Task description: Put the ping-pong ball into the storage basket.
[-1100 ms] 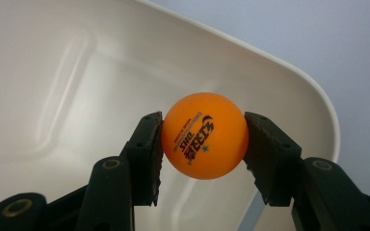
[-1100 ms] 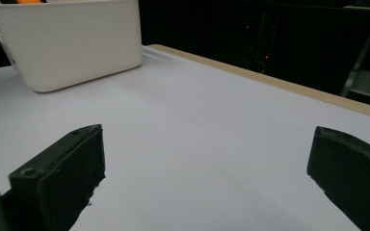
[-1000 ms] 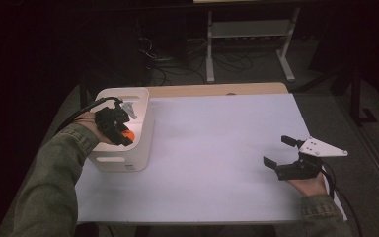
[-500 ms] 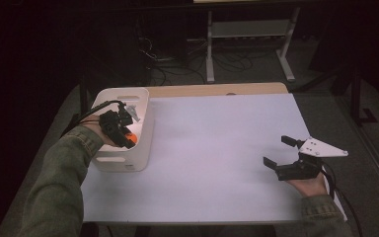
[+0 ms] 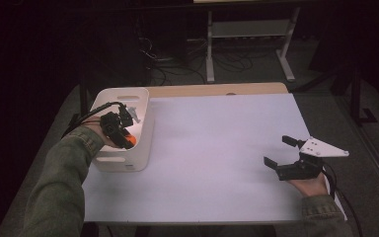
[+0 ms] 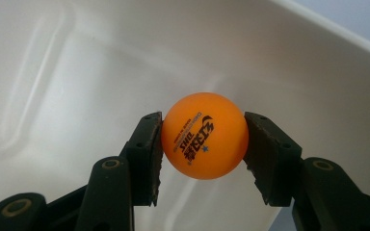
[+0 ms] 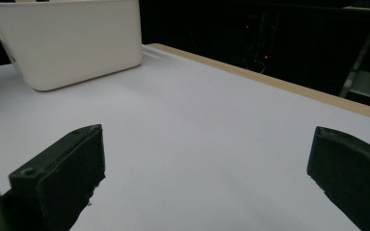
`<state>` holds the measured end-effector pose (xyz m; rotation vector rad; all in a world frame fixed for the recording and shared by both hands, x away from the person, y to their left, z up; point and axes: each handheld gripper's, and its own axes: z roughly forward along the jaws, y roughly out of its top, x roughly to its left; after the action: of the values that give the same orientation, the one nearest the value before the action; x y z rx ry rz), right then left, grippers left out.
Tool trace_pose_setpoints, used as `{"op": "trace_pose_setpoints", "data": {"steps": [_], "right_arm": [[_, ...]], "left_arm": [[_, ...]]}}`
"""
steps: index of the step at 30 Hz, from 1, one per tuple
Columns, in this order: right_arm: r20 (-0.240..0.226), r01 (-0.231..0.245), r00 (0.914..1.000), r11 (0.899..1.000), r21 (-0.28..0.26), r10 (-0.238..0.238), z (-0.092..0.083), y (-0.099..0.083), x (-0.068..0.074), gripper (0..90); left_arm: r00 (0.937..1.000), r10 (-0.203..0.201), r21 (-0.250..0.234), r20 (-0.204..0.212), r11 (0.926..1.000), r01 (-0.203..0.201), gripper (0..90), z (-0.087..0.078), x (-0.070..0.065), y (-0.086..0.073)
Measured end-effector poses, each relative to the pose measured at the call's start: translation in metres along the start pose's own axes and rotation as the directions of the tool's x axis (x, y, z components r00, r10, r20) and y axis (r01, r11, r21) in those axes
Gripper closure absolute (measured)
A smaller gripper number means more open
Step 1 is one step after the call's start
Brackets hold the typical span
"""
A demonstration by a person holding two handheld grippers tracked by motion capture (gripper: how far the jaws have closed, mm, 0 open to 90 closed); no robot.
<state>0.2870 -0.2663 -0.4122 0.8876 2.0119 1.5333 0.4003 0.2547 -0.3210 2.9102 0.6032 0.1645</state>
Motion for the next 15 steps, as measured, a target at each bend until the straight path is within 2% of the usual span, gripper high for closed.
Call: {"op": "trace_pose_setpoints", "data": {"steps": [5,12,15], "right_arm": [[-0.001,-0.004,1.0,1.0,0.001,0.004,0.0,0.0,0.0,0.0],[0.002,-0.005,1.0,1.0,-0.002,0.005,-0.001,0.0,0.0,0.0],[0.003,-0.008,1.0,1.0,0.0,0.008,-0.001,0.0,0.0,0.0]], "left_arm": [[0.9996,-0.005,0.005,-0.027,1.0,0.005,44.3,-0.002,-0.001,-0.001],[0.998,-0.047,-0.003,-0.043,0.9989,0.047,28.6,-0.009,-0.002,-0.001],[0.9953,-0.063,-0.023,-0.073,0.9978,0.062,24.8,-0.014,-0.001,-0.001]]}}
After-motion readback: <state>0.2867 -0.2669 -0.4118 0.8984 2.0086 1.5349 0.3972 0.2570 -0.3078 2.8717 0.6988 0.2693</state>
